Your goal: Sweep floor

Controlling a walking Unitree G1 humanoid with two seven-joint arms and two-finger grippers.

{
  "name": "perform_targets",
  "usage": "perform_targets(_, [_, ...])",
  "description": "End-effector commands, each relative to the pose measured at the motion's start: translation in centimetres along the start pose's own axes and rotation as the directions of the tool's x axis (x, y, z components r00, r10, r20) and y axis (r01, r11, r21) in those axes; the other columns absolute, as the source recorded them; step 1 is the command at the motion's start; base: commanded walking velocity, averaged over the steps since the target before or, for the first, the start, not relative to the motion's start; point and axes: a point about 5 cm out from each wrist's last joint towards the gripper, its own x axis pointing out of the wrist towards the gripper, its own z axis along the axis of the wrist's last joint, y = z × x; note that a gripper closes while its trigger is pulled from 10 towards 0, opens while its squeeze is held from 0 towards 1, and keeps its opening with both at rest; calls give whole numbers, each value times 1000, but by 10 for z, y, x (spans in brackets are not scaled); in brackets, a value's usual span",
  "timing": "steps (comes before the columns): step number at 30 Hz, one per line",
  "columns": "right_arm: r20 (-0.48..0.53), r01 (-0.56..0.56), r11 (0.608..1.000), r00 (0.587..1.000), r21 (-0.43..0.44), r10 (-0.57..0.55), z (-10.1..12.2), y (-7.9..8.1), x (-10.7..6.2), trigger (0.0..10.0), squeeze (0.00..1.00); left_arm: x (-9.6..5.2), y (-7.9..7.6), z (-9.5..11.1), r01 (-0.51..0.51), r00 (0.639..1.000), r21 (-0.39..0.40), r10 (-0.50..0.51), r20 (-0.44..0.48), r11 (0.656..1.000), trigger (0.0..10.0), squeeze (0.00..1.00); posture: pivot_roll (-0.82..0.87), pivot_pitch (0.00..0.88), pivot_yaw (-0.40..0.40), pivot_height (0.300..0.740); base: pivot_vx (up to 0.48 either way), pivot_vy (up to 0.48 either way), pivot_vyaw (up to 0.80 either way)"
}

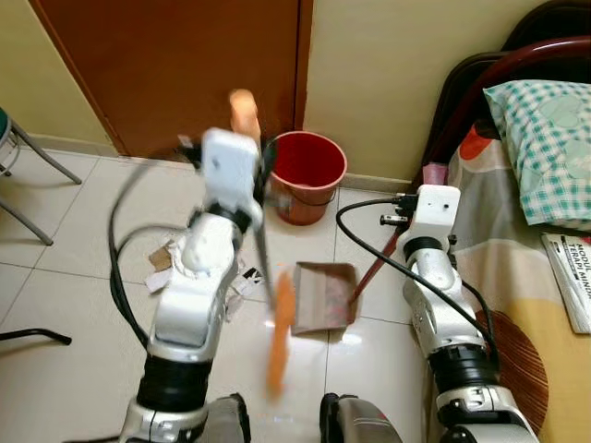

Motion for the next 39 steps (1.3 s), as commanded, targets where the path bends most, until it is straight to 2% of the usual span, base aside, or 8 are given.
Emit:
perform_targets(1, [32,3,1000,999,-11,-3,6,-1,2,10000,0,0,12,13,-48,997,42,45,67,998,10000,0,9,164,-44,740,0,0,0])
perform_targets(6, [31,3,1000,1000,-8,-3,6,-2,4,10000,0,2,28,4,-74,997,120,69,47,990,10000,0,7,164,-43,740,0,0,0])
perform_targets(11, [27,17,1000,999,-12,-17,6,-6,3,10000,0,-7,48,-34,-64,995,253,82,-62,965,10000,0,-3,167,-39,740,0,0,0])
perform_targets(20, [41,36,999,998,-4,-36,8,-13,-1,10000,0,-10,62,-65,-69,985,277,110,-136,958,10000,0,-16,166,-37,740,0,0,0])
perform_targets(28, [34,32,999,999,-4,-32,6,-12,-1,10000,0,-5,45,-82,65,980,273,-10,-198,960,10000,0,-23,170,-40,740,0,0,0])
perform_targets(34, [23,30,1000,999,-5,-30,4,-12,-2,10000,0,-11,23,-102,250,941,282,-164,-297,926,10000,0,-28,175,-40,740,0,0,0])
perform_targets(36, [18,32,999,999,-3,-32,4,-12,-3,10000,0,-20,9,-117,366,896,251,-267,-355,896,10000,0,-30,177,-39,740,0,0,0])
perform_targets(39, [16,33,999,999,-2,-33,3,-12,-3,10000,0,-25,4,-123,414,874,235,-312,-374,879,10000,0,-30,177,-39,740,0,0,0])
